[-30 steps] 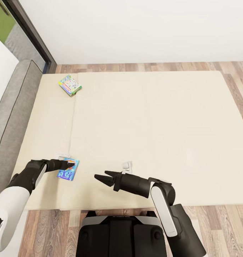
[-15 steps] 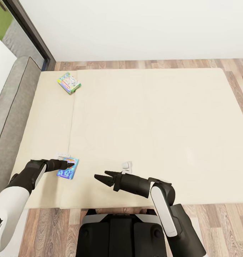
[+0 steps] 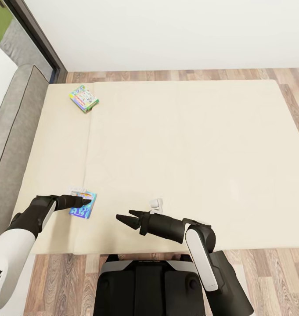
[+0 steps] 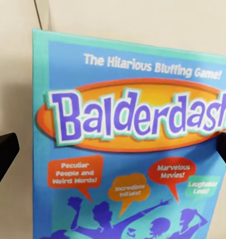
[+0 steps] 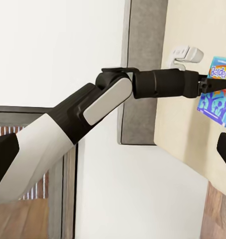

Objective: Put all the toys in the child's room - the three board games (two on the bed and one on the table), the two jigsaw puzzles on the table, and the tennis ball on the table - inside the toy box on the table in the child's room.

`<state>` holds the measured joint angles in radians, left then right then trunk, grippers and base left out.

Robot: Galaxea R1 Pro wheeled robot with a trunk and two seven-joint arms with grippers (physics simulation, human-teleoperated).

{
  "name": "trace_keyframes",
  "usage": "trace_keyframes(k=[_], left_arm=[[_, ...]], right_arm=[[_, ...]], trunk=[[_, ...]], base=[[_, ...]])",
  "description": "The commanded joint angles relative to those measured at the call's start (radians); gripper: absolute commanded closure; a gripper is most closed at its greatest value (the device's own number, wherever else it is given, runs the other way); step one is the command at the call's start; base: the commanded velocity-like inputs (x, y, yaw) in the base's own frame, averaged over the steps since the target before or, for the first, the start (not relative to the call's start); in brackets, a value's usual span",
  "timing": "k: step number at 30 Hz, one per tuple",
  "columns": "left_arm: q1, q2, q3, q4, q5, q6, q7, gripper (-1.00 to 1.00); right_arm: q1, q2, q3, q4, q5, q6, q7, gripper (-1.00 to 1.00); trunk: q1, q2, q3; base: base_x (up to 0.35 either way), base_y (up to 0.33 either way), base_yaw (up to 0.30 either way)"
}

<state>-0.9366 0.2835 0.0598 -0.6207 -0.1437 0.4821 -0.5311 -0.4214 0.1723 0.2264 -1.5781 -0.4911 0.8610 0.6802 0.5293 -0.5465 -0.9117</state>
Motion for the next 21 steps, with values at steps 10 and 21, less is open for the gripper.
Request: trace_keyframes(k=[10, 21], left_arm=[[0.001, -0.007, 0.011, 0.012, -0.030, -0.007, 0.002, -1.00], [0.001, -0.007, 0.011, 0.012, -0.030, -0.007, 0.002, -1.00]], right_arm=[[0.000, 0.001, -0.001, 0.001, 0.002, 0.006, 0.000, -1.00], [0.000, 0.002, -0.001, 0.004, 0.002, 0.006, -0.038, -1.00]], trunk=[[0.001, -0.001, -0.002], [0.001, -0.001, -0.002]], base=[[0.000, 0.000, 0.000], [0.000, 0.000, 0.000]])
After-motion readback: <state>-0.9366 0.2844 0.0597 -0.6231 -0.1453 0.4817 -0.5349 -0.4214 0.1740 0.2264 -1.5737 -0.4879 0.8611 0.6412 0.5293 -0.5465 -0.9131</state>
